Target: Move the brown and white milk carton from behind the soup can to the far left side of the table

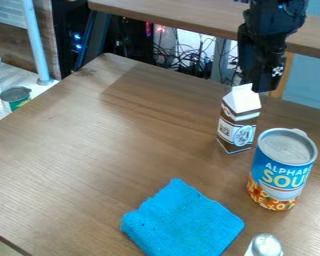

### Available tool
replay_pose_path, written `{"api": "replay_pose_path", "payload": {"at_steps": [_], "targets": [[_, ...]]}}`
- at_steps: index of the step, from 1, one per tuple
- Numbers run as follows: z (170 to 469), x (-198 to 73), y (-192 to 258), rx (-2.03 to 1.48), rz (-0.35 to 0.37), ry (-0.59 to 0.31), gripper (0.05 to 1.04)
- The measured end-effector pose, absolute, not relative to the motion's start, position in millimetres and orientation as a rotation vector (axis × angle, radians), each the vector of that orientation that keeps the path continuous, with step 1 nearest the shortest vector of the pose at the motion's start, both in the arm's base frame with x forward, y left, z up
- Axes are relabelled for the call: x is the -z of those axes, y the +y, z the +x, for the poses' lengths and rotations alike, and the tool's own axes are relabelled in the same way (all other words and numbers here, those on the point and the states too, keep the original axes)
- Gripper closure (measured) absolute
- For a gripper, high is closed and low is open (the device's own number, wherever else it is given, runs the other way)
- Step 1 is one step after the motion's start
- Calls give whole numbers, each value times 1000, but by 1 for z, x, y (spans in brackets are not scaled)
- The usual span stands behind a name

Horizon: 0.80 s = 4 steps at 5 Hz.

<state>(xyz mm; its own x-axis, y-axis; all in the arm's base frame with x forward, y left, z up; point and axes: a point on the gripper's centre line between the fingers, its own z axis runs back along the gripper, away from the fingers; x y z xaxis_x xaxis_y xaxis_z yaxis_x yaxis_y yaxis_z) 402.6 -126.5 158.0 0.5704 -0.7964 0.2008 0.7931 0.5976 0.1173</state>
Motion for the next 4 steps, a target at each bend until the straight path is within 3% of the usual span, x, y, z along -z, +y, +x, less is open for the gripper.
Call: {"api": "replay_pose_path", "payload": {"at_steps": [1,4], "targets": [[401,-139,-127,935,5,-191,82],[408,-121,-116,854,125,-194,82]]}}
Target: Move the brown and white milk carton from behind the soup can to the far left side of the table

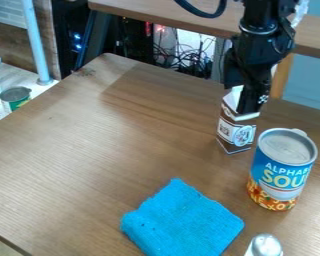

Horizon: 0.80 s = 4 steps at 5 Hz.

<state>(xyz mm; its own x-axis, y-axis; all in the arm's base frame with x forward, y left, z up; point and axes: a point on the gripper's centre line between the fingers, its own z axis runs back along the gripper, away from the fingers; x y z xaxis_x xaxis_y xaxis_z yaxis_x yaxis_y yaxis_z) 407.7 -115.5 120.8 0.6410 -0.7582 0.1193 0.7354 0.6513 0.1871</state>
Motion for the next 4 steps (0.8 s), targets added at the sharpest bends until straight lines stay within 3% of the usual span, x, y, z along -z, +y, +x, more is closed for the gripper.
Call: {"api": "replay_pose_path", "payload": {"at_steps": [3,4], "targets": [[415,-100,-118,809,126,-138,82],[417,-95,-119,805,125,-125,157]]}}
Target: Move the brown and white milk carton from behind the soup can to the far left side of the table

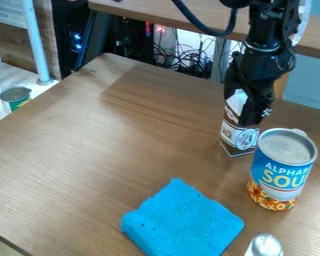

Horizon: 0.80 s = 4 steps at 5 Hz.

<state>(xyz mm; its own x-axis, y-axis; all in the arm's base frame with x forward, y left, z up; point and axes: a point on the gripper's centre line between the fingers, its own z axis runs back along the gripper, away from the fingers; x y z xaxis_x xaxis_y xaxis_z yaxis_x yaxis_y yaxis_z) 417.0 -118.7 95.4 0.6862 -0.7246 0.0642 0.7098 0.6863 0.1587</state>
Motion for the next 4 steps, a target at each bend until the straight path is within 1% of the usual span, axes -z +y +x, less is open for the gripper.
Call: {"api": "replay_pose_path", "payload": {"at_steps": [1,3,4], "targets": [[424,-94,-121,787,124,-128,253],[418,-93,-120,776,105,-126,253],[408,-96,-112,743,83,-122,253]]}}
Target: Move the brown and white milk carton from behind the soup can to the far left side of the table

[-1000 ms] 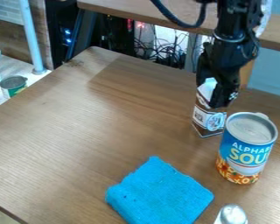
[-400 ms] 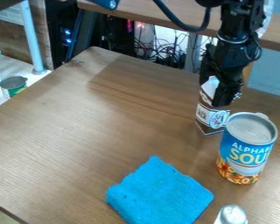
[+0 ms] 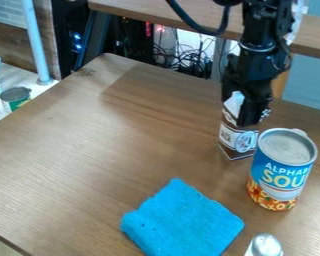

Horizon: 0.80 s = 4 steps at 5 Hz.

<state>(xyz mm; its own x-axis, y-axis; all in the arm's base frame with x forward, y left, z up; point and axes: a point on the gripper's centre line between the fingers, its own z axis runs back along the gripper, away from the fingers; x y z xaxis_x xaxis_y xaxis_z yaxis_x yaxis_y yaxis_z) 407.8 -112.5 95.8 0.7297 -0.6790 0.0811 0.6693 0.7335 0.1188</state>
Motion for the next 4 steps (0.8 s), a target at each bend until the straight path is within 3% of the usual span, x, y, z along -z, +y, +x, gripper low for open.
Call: {"api": "replay_pose_path", "payload": {"at_steps": [1,4], "targets": [[400,-108,-84,624,122,-102,253],[395,-125,15,227,128,-61,253]]}}
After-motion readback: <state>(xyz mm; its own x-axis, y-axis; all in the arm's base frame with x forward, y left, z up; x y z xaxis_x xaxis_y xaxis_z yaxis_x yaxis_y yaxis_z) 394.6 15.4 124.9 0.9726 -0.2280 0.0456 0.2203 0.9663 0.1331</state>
